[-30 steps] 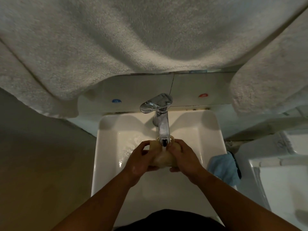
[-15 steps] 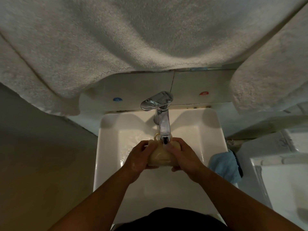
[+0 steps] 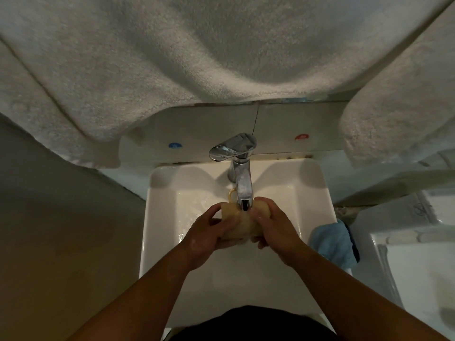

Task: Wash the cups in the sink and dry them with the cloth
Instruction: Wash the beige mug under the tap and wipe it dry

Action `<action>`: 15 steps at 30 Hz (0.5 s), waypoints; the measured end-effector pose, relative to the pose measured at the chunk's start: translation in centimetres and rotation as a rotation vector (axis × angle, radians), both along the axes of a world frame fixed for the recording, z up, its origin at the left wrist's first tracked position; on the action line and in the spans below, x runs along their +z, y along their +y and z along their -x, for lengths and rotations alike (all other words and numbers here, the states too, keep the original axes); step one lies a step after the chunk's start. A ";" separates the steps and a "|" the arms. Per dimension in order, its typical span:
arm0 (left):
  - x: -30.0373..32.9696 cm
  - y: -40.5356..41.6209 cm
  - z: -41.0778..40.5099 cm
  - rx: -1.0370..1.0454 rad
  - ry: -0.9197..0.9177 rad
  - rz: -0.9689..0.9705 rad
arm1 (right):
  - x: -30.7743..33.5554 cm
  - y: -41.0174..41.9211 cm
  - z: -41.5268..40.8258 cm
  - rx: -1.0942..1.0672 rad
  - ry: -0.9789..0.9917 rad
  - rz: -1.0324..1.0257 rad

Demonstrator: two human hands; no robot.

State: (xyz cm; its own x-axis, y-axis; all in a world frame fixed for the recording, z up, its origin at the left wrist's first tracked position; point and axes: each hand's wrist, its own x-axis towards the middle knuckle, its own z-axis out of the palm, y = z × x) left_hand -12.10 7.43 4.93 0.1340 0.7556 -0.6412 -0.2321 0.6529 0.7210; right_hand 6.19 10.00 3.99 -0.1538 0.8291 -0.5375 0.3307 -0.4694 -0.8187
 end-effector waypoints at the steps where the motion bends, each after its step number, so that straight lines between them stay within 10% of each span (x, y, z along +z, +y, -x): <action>1: -0.2 -0.1 0.0 0.016 0.002 0.009 | -0.2 -0.1 0.1 0.002 -0.010 -0.007; 15: -1.4 -0.7 -0.2 0.095 0.083 0.045 | -0.2 -0.9 0.7 0.128 -0.029 -0.077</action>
